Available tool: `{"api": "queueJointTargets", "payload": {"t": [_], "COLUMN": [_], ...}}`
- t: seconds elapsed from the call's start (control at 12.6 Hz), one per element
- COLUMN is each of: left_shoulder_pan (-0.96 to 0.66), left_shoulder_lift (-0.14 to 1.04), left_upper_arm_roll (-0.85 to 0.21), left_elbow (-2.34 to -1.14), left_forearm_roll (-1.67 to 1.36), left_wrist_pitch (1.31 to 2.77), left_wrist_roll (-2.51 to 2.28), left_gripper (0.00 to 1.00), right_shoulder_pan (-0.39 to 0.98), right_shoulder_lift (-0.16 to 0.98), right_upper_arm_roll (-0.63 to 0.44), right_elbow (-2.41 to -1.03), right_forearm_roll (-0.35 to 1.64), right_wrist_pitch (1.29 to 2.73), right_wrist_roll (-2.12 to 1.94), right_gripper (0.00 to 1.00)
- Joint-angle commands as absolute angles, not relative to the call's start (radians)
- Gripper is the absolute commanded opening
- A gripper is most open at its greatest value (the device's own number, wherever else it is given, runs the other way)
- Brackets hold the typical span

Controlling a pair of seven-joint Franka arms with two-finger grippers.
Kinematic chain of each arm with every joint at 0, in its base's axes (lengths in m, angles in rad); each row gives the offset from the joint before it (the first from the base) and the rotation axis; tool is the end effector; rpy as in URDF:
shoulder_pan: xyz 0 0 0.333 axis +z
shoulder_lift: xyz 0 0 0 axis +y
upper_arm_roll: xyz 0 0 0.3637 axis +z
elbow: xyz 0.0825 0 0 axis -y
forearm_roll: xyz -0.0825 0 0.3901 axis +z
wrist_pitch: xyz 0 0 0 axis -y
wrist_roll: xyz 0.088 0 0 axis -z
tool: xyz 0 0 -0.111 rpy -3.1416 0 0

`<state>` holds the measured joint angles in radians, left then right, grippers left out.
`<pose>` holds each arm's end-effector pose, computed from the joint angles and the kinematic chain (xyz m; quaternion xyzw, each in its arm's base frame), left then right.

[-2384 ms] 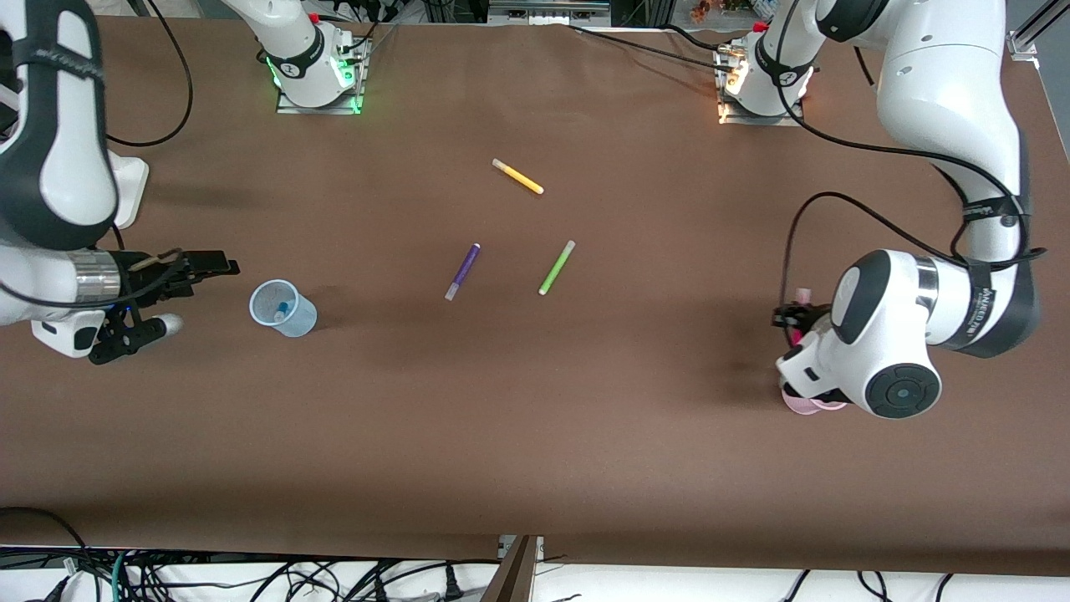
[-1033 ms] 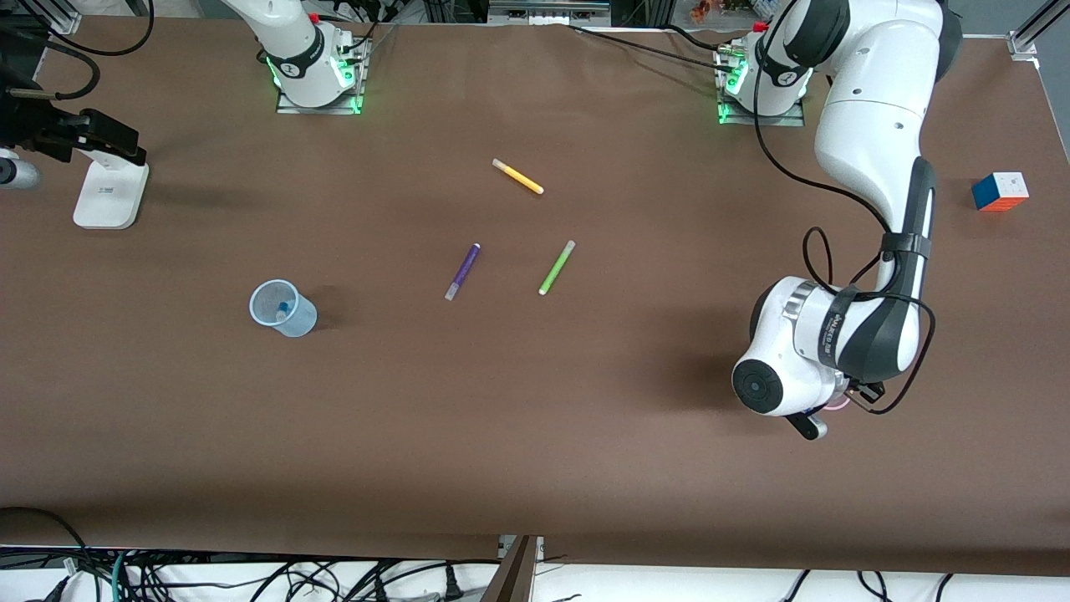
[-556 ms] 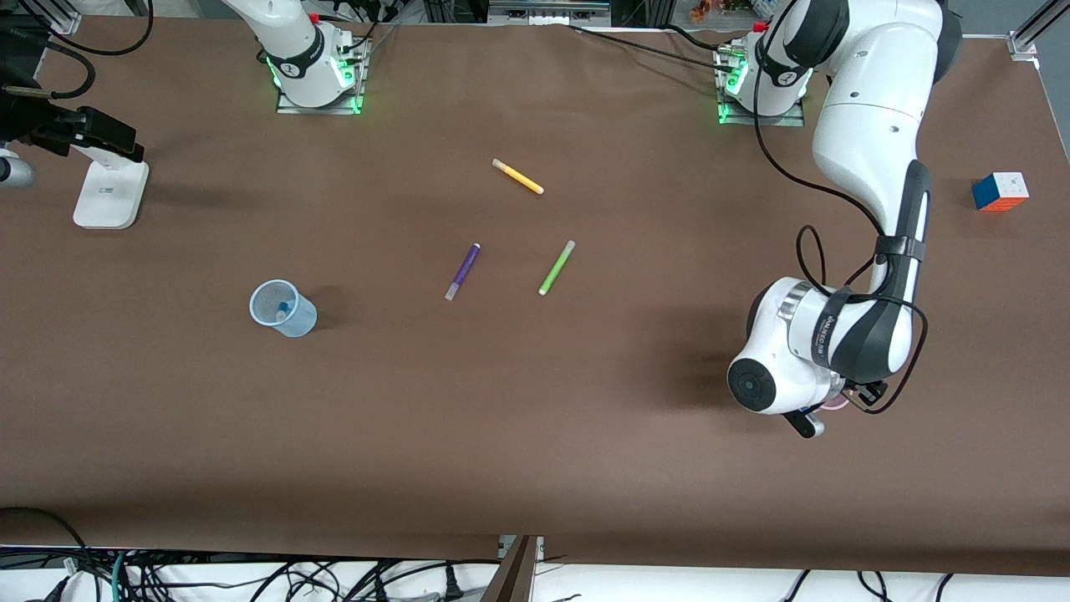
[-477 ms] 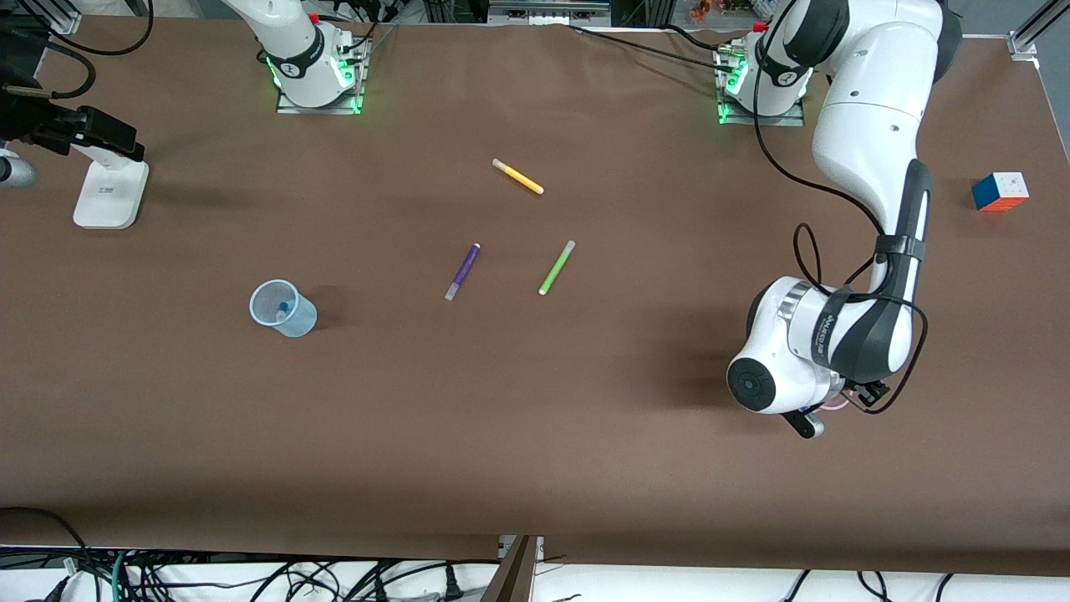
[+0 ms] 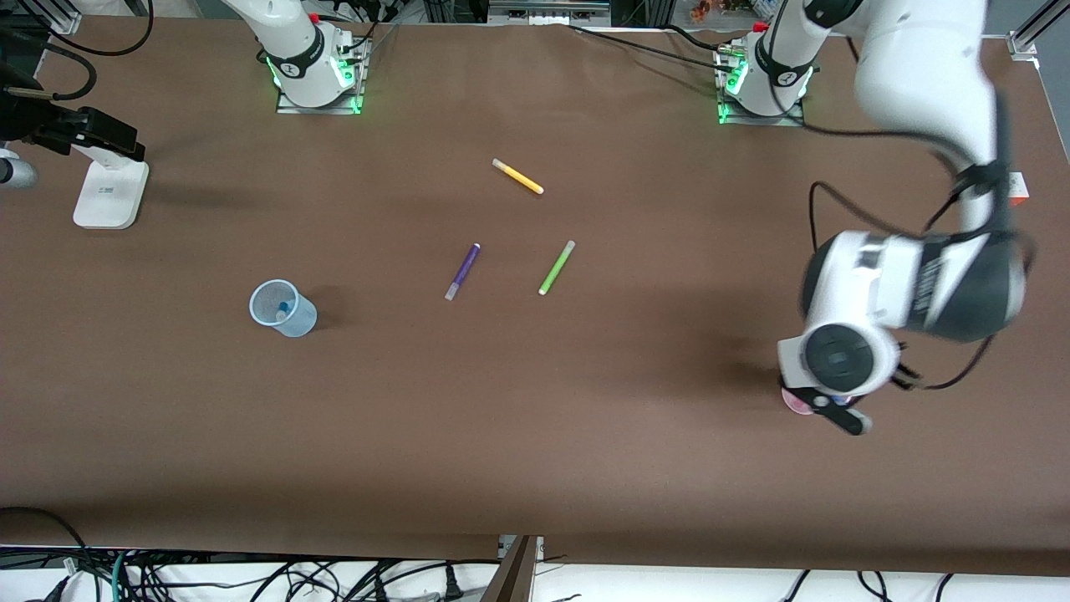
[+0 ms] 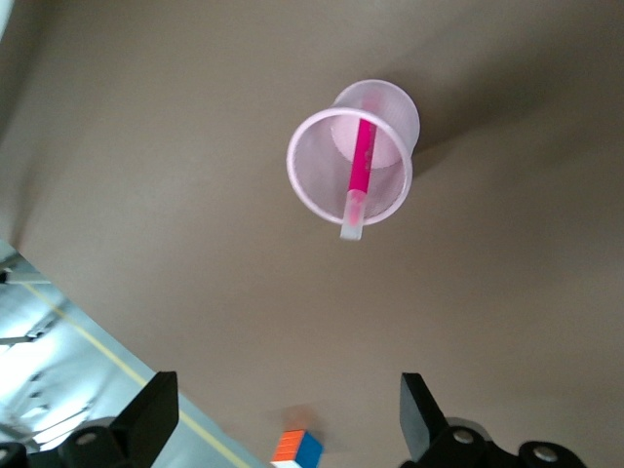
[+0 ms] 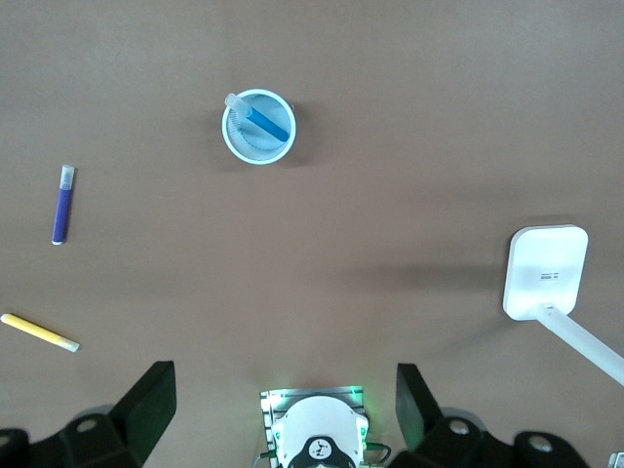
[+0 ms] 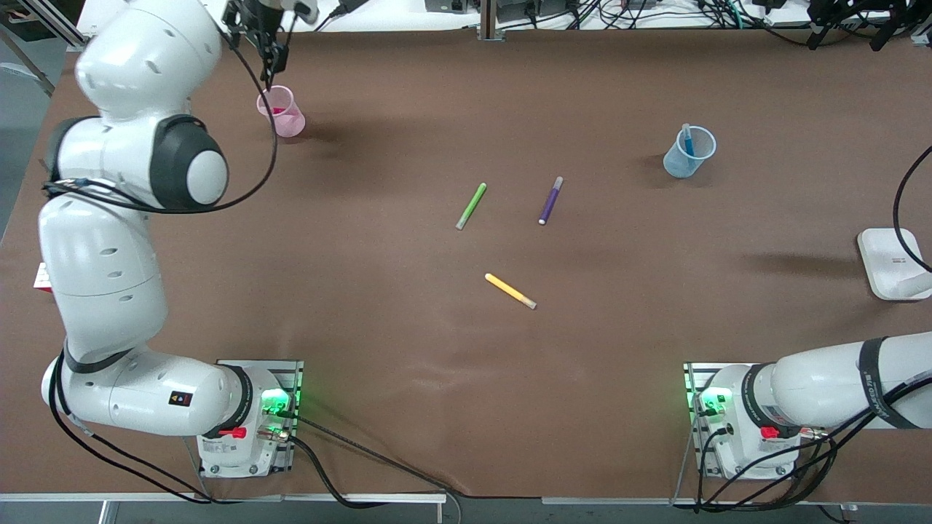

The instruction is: Place pink and blue markers in matching cups

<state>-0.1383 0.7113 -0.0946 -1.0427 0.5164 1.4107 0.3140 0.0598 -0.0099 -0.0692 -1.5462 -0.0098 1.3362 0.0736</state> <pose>0.7445 -0.0892 0.4441 -0.9255 0.2562 0.1754 0.2170 0.5301 -0.0065 0.6671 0.9941 -0.0419 -0.0997 0.0077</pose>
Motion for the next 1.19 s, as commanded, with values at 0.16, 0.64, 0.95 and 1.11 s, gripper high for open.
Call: {"api": "queueJointTargets", "payload": {"t": [0.16,0.64,0.95,1.11], "left_shoulder_pan": [-0.04,0.046,0.04,0.023], "left_shoulder_lift": [0.503,0.056,0.017,0.017], "left_upper_arm_roll": [-0.104,0.005,0.012,0.02], "left_elbow": [-1.059,-1.58,-1.629,-1.629], "left_forearm_roll": [0.342,0.014,0.017,0.017], "left_wrist_pitch": [1.365,1.659,1.675,1.674], "left_wrist_roll": [0.187,-0.007,-0.014,-0.015], "left_gripper": [1.0,1.0,1.0,1.0], "right_shoulder_pan": [0.054,0.057,0.057,0.057], "right_shoulder_lift": [0.003,0.017,0.017,0.017], "right_upper_arm_roll": [-0.087,-0.087,-0.086,-0.086], "right_elbow": [-1.52,-1.493,-1.493,-1.493], "right_forearm_roll": [-0.014,-0.014,-0.014,-0.014], "right_wrist_pitch": [1.319,1.318,1.318,1.319], "right_wrist_roll": [0.072,0.072,0.072,0.071], "right_gripper": [1.0,1.0,1.0,1.0]}}
